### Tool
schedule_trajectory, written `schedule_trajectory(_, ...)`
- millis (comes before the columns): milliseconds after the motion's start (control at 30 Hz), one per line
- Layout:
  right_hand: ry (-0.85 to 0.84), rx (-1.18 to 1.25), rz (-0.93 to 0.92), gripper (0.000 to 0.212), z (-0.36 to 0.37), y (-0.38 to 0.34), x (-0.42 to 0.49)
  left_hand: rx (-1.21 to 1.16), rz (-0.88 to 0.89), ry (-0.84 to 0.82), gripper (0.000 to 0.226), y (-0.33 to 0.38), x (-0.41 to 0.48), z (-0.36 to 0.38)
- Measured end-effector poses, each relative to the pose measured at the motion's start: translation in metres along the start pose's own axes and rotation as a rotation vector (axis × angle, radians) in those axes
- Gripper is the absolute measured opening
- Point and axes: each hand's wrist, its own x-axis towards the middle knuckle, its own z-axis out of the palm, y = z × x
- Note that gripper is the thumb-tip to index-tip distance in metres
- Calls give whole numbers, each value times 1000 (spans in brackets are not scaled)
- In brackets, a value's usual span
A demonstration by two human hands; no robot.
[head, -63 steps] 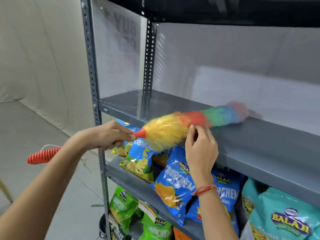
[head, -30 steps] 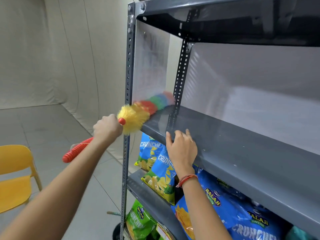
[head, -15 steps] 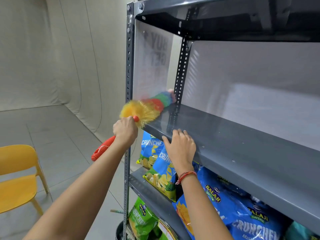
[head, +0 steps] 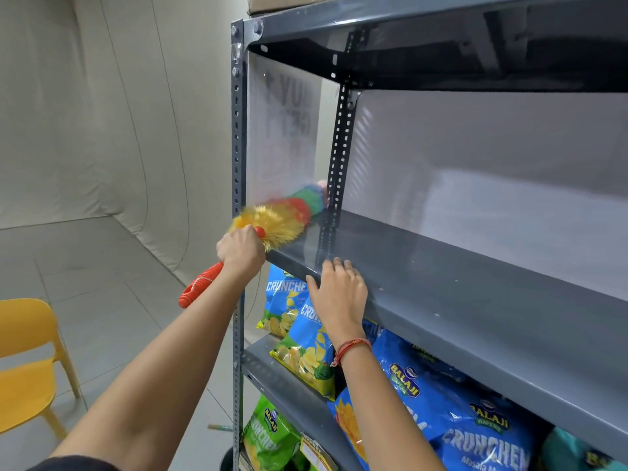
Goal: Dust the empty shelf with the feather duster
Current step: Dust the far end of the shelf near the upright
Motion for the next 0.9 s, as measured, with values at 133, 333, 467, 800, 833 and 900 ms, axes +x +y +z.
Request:
schedule_trajectory(133,-6,-1,-9,48,0,1,0,-68,-22,-9,19,5,-1,4)
schedule_trajectory(333,-16,-1,-11,48,-1,1,-1,-234,-20,-43,28,15,-18,0)
schedule_trajectory(467,-15,1,-16,49,0,2,-1,-292,-17,46,33,-8,-41,-13)
schedule_trajectory(800,-12,1,-25,46,1,2,0,-335,90,-148,33,-83,-64,-57)
schedule_trajectory(833,-15,4,-25,46,1,2,0,-343,101,-254,30,-90,-61,-61)
schedule_trajectory(900,-18,10,-24,48,1,3,1,-364,48,-437,26,-101,-54,-68)
